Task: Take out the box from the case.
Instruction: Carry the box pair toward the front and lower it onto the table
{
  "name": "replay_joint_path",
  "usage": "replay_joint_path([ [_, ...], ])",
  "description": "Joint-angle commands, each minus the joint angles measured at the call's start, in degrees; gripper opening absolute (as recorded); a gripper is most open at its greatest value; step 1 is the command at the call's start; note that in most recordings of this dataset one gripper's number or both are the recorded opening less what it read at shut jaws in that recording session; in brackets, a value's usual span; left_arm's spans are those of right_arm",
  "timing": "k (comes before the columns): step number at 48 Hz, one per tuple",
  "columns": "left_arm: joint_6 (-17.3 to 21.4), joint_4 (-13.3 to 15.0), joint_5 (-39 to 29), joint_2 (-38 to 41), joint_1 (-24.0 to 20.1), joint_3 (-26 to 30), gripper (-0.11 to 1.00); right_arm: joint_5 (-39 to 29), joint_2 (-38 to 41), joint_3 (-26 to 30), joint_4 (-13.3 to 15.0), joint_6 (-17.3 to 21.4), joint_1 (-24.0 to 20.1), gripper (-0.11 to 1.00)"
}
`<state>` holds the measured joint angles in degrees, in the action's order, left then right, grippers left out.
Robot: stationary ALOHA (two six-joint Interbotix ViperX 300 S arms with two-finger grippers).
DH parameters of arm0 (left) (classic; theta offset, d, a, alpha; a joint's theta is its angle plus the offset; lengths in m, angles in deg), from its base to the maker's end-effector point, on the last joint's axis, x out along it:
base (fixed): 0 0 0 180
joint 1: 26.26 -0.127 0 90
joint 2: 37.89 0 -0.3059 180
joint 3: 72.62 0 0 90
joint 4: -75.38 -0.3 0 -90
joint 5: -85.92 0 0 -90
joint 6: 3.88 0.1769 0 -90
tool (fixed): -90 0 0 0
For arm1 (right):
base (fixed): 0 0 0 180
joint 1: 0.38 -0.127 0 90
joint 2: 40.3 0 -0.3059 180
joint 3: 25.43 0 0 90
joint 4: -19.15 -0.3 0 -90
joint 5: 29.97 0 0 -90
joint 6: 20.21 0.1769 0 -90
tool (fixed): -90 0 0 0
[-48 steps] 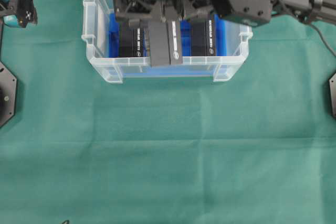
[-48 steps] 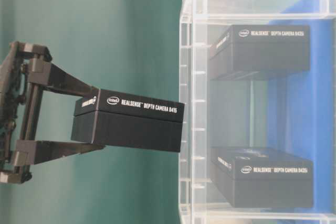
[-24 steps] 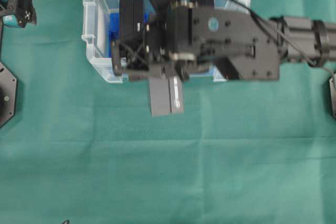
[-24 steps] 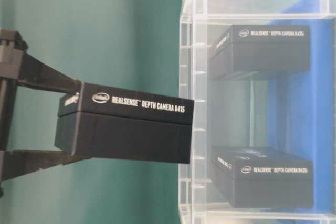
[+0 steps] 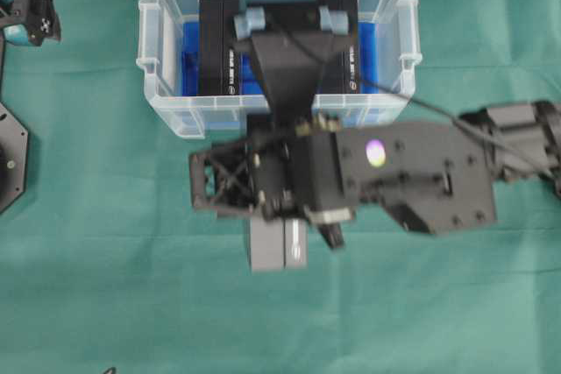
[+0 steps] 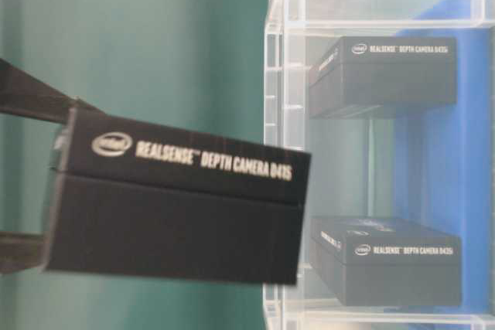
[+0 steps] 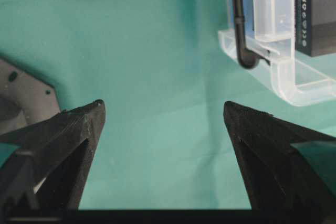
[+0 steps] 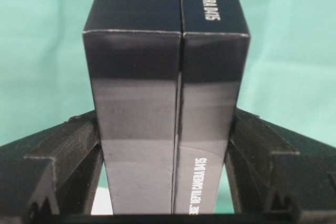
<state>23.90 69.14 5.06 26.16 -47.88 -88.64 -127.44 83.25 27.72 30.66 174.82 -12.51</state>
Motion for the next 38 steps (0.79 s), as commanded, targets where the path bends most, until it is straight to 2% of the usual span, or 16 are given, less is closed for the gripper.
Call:
replay_joint_path([
  [1, 0.1, -0.1, 0.3, -0.3, 0.2, 0.9, 0.93, 0.9, -1.4, 1.4, 0.3, 1.5, -1.3, 0.68],
  [8, 0.1, -0.1, 0.3, -0.3, 0.1, 0.9, 0.93, 1.2, -1.4, 1.5, 0.2, 3.3, -2.4, 0.68],
  [38, 0.0, -0.1, 0.3, -0.1, 0.1, 1.0, 0.93, 1.2, -1.0, 1.2, 0.0, 2.8, -2.2, 0.68],
])
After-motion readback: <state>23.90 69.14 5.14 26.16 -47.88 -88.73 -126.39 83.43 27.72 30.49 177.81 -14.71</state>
